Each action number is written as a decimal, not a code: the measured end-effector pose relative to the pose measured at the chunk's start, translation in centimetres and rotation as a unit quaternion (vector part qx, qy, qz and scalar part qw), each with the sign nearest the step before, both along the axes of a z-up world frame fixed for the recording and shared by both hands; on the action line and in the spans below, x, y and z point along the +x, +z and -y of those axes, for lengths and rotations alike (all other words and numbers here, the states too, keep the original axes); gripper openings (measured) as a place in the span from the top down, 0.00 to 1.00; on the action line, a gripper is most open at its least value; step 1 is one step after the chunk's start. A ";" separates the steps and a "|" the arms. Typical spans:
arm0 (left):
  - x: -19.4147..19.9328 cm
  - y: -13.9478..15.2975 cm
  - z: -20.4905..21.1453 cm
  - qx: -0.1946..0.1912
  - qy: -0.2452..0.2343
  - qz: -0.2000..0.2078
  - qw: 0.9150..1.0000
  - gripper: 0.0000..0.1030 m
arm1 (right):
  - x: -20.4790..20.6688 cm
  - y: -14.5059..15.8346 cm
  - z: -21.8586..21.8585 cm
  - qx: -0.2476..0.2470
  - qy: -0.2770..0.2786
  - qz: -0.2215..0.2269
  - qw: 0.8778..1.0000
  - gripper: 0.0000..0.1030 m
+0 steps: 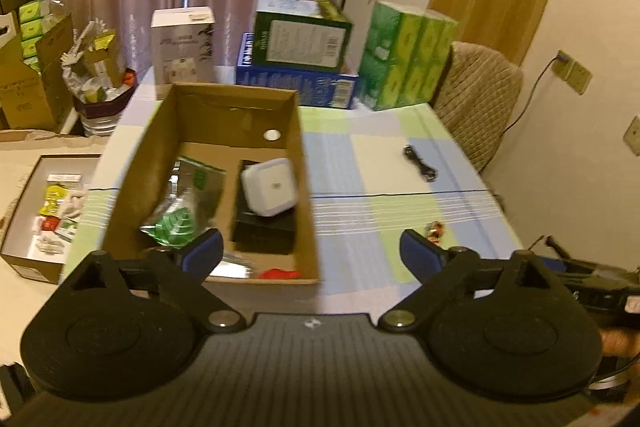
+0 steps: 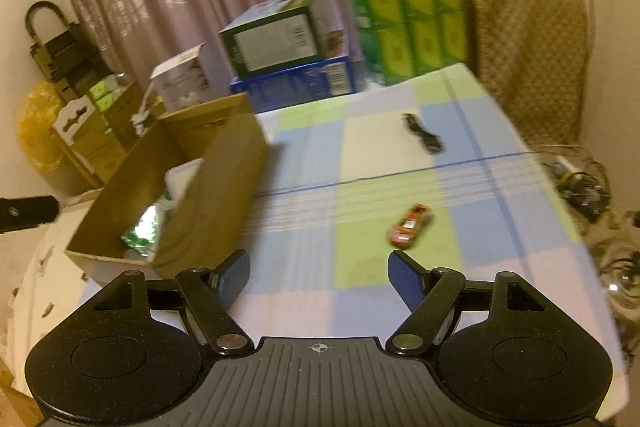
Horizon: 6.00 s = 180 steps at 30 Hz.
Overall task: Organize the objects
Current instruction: 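Withdraw both open tools from the box toward the toy car and cable, then lower the left tool onto the orange toy car and close it, then grasp the coiled black cable with the right tool while the left tool holds the toy car, then lift the toy car and black cable and carry them over the box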
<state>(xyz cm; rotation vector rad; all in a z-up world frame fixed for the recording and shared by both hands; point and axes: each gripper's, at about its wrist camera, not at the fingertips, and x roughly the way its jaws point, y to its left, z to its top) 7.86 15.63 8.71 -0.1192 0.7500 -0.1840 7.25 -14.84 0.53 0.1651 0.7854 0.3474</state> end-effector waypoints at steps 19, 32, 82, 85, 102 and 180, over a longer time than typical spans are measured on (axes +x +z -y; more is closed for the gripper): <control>-0.8 -2.0 9.9 0.004 -0.046 -0.019 0.999 0.01 | -1.7 -0.6 10.6 0.014 -0.080 -0.009 0.997 0.29; -0.2 -3.3 12.5 0.007 -0.070 -0.036 0.997 0.01 | -1.3 -1.2 12.4 0.023 -0.094 -0.016 0.995 0.29; 17.6 -18.7 25.0 0.085 -0.221 -0.122 0.964 0.54 | 15.4 -8.4 13.8 -0.061 -0.040 -0.035 0.997 0.29; 18.5 -19.5 25.5 0.090 -0.235 -0.125 0.960 0.62 | 16.1 -9.0 13.6 -0.059 -0.041 -0.038 0.997 0.29; 20.2 -20.6 26.7 0.109 -0.261 -0.140 0.949 0.79 | 18.4 -10.2 12.5 -0.061 -0.030 -0.044 0.997 0.29; 20.9 -11.7 18.1 0.022 -0.124 -0.101 0.987 0.79 | 18.9 -5.7 2.2 -0.104 0.051 -0.018 0.993 0.91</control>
